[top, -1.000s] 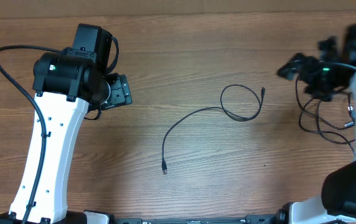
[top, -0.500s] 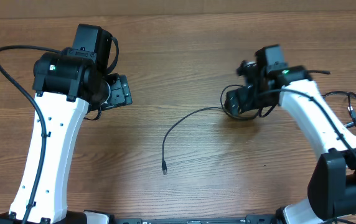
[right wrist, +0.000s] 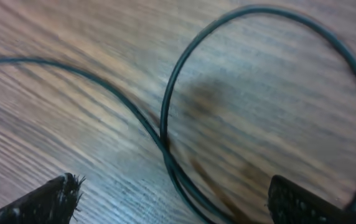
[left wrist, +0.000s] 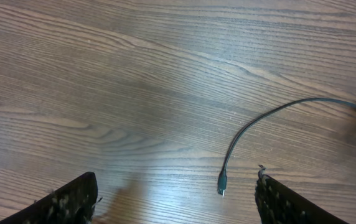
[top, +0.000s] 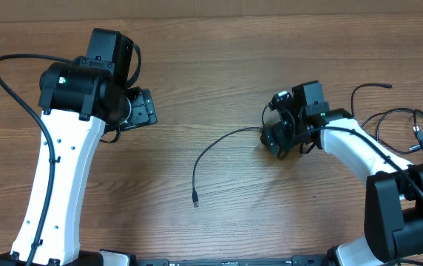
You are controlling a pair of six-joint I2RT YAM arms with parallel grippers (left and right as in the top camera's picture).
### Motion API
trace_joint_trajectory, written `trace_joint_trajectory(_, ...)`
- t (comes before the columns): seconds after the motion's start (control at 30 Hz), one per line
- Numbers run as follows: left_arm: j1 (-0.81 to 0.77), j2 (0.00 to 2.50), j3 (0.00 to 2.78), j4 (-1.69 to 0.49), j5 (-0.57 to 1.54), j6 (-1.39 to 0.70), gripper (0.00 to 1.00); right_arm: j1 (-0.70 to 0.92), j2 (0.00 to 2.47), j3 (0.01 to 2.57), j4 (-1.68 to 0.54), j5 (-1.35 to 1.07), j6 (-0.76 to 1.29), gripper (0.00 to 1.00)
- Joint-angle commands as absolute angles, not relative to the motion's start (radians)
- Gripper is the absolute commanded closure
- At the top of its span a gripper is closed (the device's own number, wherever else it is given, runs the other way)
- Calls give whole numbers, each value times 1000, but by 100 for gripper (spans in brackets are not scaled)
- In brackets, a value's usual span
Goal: Untangle cables
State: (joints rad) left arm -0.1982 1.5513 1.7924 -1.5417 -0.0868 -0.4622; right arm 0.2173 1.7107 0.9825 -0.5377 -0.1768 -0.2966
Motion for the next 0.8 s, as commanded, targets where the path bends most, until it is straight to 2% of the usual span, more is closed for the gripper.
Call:
trace_joint_trajectory(0.0,-197,1542,1809,-1541,-85,-468,19,218,1713,941,-493,-184,-308,6)
trace_joint_trajectory(0.5,-197,1542,1809,-1548,-85,-467,19,218,1714,858,-470,-184,-308,10)
trace_joint_trajectory(0.63,-197,1542,1809,-1549,-85,-467,19,218,1713,854,-469,-184,-280,23)
trace_joint_trajectory(0.77,-197,1542,1809,-1549,-85,-467,19,218,1713,854,-470,-184,-246,49)
